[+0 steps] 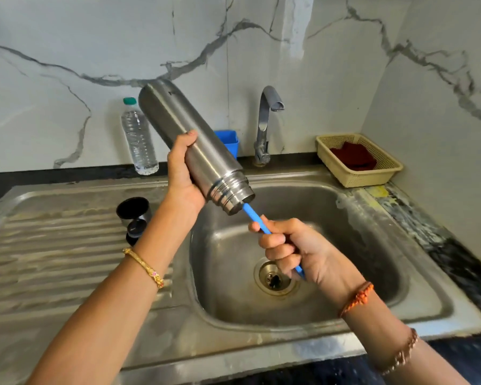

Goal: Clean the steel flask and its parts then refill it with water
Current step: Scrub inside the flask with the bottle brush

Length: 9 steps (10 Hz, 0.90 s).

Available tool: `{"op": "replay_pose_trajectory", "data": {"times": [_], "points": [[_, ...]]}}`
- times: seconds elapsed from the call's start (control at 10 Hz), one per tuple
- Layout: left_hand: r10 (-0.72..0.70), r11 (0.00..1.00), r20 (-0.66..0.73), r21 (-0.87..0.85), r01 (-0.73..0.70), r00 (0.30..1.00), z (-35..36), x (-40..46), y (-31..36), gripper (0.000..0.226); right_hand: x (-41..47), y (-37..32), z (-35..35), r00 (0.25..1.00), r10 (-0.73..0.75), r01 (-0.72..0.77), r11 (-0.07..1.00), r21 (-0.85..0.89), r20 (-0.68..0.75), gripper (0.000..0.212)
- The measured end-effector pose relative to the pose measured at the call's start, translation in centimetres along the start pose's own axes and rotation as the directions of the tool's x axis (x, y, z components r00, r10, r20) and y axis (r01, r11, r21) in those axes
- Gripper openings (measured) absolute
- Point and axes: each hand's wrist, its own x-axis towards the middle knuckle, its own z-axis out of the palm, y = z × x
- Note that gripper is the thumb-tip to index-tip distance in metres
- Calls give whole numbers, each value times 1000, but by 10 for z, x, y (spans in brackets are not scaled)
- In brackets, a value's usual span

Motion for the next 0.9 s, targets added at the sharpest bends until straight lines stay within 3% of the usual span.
{"op": "replay_pose_trajectory", "data": {"times": [0.1,0.2,0.3,0.4,0.5,0.6,0.7,0.8,0.9], "points": [[6,999,-45,38,-5,999,5,4,8,21,2,0,-3,969,-223,191,947,-259,-103,27],[-20,1000,-190,14,23,982,13,8,12,32,7,4,-1,463,-886,81,2,-997,35,26],[-54,999,-216,-11,53,975,11,8,3,41,12,20,-1,400,-894,-155,-285,-946,203,27],[-13,1000,-115,0,13,993,3,4,-4,27,6,10,13,924,-340,192,811,-553,-177,25],[46,998,-30,-47,-47,999,4,4,-1,21,1,3,17,981,-166,145,972,-184,-105,32],[51,998,-90,-41,-54,995,14,5,7,15,-7,1,21,693,-711,200,349,-915,-120,36],[31,998,-155,-52,-40,987,18,5,7,22,0,11,10,414,-902,-199,-218,-955,119,29],[47,999,-139,-10,-49,989,14,2,0,23,9,18,-5,770,-637,275,357,-893,-18,23],[64,998,-34,3,-64,997,15,-3,0,18,-10,-8,1,999,-32,34,993,-109,22,13]]}}
